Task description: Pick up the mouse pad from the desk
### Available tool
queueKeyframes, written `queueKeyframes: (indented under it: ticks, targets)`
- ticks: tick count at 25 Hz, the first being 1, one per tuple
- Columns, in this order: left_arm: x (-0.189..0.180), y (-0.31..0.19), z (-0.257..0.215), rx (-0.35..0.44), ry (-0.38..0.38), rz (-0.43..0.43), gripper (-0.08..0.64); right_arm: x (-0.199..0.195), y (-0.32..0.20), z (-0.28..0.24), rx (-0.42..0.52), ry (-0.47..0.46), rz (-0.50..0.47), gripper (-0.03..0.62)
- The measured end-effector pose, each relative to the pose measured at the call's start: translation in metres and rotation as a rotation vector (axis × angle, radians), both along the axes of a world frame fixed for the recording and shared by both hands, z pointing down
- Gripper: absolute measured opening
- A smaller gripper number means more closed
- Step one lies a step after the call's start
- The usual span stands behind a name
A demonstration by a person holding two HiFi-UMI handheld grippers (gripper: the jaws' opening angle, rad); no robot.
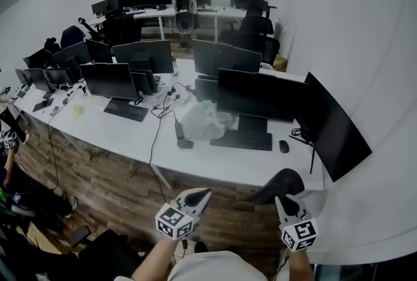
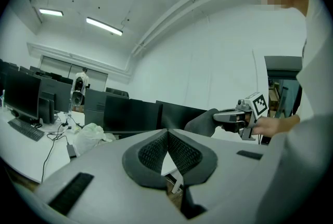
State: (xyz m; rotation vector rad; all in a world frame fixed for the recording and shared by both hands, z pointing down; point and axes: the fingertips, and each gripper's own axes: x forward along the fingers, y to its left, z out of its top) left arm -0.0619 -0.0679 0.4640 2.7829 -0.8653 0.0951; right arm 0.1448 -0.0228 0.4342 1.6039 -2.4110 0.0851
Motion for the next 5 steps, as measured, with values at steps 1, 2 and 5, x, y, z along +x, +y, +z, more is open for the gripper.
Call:
queueKeyframes:
  ticks: [1, 2, 5]
  targets:
    - [-0.0009, 0.0, -0.0002, 0.0, 0.0, -0.002, 0.016, 0.0, 0.0, -0.0002, 0.003, 0.0, -0.002, 0.043]
    - [-0.0019, 0.0003, -0.0003, 0.0, 0.0, -0.004, 0.017, -0.0004, 0.0, -0.0005, 0.007, 0.0, -0.004, 0.043]
    - [-0.0041, 0.0018, 0.0005, -0.002, -0.001, -0.008, 0.016, -0.0028, 0.0003, -0.0039, 0.01, 0.006, -0.006, 0.043]
